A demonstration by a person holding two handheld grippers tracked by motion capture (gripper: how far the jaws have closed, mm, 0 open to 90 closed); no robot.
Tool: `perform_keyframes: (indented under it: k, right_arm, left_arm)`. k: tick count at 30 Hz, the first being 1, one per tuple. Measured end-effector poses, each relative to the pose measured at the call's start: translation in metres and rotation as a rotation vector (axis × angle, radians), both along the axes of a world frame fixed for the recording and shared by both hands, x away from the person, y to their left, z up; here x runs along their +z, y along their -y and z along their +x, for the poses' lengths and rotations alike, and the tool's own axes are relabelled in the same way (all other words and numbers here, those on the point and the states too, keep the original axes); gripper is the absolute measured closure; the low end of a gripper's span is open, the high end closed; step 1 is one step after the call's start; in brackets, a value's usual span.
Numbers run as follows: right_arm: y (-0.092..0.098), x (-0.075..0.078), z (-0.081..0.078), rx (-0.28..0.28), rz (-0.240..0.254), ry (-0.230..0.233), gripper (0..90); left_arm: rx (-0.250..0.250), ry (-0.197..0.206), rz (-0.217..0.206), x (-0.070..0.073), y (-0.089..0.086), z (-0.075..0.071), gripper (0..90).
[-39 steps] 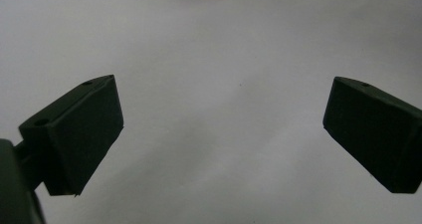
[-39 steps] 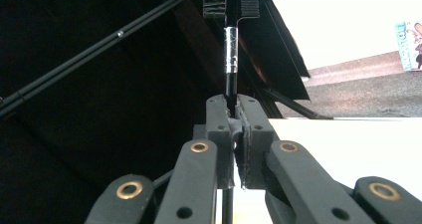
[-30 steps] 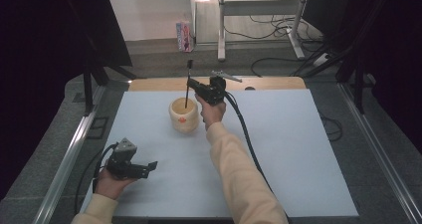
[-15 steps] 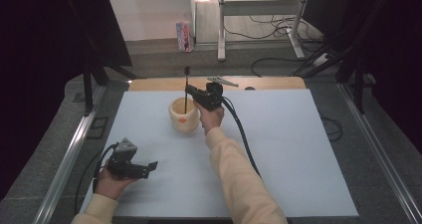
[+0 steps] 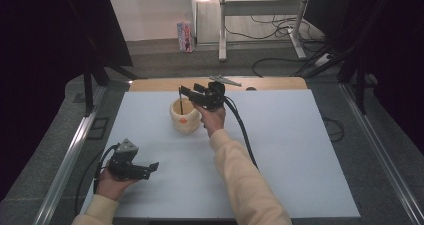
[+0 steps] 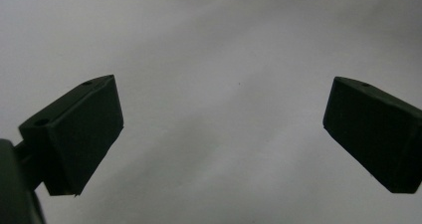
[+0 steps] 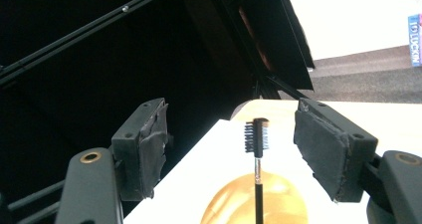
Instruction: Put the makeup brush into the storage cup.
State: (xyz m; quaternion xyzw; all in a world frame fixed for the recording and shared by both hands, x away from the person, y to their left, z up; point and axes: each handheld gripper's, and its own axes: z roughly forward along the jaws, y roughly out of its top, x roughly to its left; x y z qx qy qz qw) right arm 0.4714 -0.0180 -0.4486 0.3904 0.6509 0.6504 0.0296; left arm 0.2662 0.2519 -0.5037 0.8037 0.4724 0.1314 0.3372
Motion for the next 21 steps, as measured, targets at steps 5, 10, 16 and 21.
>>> perform_keyframes:
  k: [5,10,16,21]
  right_arm:
    - [0.004,0.003,-0.001,0.026,-0.004,-0.001,19.3]
    - [0.007,0.004,0.0,0.052,-0.009,-0.015,16.1]
    - [0.013,0.006,0.0,0.048,-0.042,-0.025,15.6]
    - [0.019,0.009,-0.002,0.067,-0.069,-0.033,15.5]
  left_arm:
    - [-0.001,-0.001,0.0,0.0,0.0,0.0,3.1]
    - [0.002,0.0,-0.003,0.0,0.0,0.0,3.1]
    - [0.001,0.0,-0.002,0.0,0.0,0.0,3.1]
    - [0.002,0.0,-0.001,0.0,0.0,0.0,3.1]
